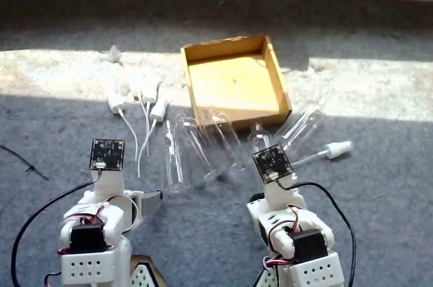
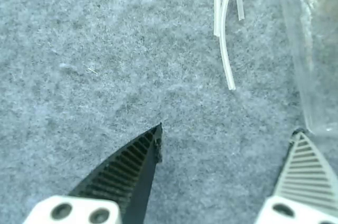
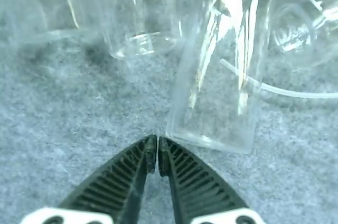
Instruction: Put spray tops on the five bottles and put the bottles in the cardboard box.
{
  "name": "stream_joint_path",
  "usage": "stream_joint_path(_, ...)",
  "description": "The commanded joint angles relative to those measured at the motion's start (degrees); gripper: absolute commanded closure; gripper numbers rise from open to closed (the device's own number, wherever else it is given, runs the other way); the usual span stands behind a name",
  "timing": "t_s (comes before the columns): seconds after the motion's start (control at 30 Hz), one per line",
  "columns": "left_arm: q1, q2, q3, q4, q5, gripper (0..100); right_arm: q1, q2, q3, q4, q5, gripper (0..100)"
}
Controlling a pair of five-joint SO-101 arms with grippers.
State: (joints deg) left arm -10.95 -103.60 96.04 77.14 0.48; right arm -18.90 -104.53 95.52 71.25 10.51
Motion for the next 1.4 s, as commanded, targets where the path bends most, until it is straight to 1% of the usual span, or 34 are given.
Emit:
stream_joint_path(0.0,-0.5,-0.5,1.1,0.2,0.6,66,0.6,-0.6,10.0,0.3,0.1,99.5)
stream_joint_path(1.27,-0.5,-0.5,1.1,0.2,0.6,66,0.2,-0.6,10.0,0.3,0.3,99.5)
stream_joint_path(1.37,-0.5,-0.5,1.1,0.2,0.6,66,0.7,-0.6,10.0,-2.5,0.4,99.5)
